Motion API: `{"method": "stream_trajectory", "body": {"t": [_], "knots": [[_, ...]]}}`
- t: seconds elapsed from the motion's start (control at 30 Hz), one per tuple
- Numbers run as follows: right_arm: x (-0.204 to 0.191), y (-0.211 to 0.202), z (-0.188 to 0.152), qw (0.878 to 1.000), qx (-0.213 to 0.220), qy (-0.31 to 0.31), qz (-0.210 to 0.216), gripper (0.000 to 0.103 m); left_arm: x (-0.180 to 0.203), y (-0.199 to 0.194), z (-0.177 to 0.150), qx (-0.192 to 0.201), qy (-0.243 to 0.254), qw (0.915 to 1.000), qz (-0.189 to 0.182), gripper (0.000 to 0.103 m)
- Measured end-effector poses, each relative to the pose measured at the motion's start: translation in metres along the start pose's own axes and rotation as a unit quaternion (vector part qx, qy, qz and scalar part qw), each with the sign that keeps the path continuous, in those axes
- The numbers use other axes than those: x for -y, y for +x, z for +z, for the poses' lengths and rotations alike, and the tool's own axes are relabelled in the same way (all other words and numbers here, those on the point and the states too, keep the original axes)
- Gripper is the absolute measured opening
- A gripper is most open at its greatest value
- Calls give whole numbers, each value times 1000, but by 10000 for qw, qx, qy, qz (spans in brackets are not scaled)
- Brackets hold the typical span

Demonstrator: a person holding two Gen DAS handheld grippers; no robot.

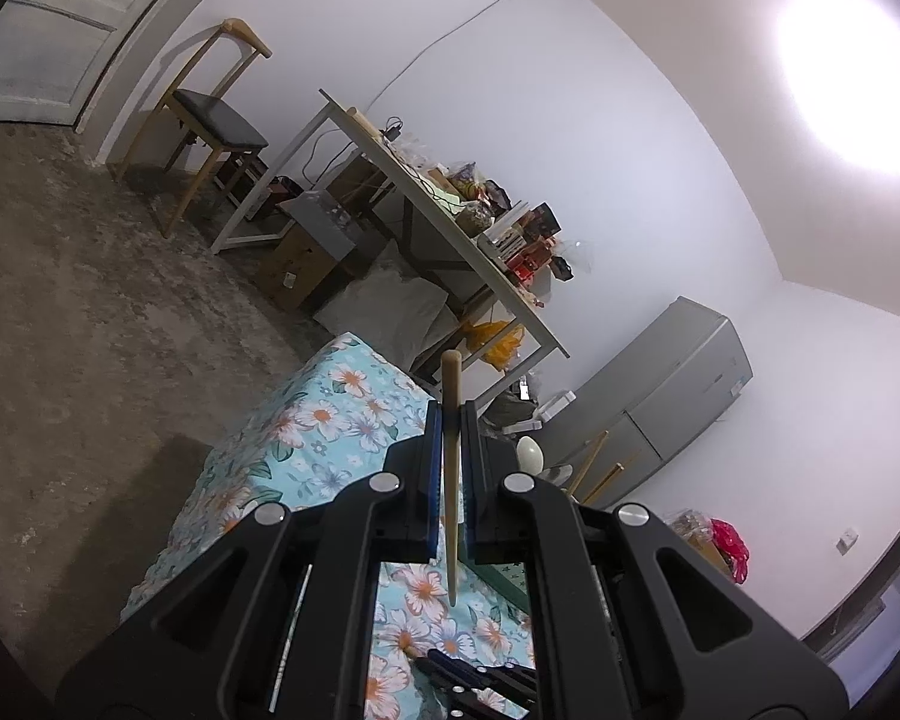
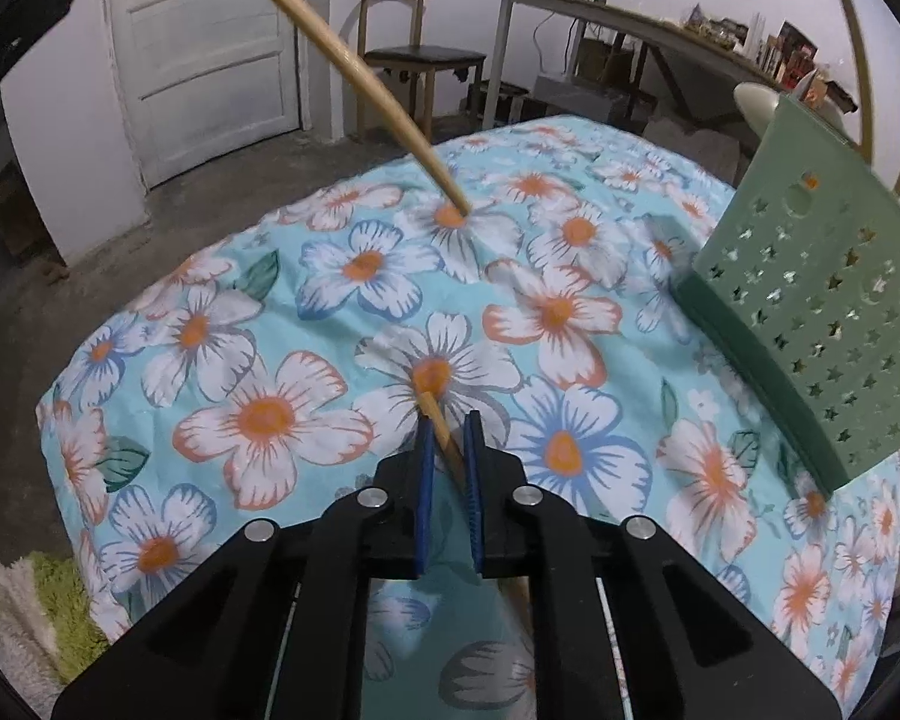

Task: Organize utensils
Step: 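Carry both held chopsticks up over the green holder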

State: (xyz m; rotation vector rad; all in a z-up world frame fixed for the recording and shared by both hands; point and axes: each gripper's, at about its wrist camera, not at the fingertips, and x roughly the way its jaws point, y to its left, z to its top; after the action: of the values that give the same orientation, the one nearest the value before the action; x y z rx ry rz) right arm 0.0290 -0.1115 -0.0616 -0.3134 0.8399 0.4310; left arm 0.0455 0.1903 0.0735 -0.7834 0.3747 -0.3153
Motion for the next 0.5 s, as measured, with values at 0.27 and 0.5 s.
{"method": "stream_trajectory", "body": {"t": [0.27,0.5], "knots": [[24,-48,5,9970,536,552,-60,6,4,0,0,25,59,10000,16,4],[68,-102,9,9826,1171,1442,48,6,21,4,6,14,292,9995,-102,4]]}}
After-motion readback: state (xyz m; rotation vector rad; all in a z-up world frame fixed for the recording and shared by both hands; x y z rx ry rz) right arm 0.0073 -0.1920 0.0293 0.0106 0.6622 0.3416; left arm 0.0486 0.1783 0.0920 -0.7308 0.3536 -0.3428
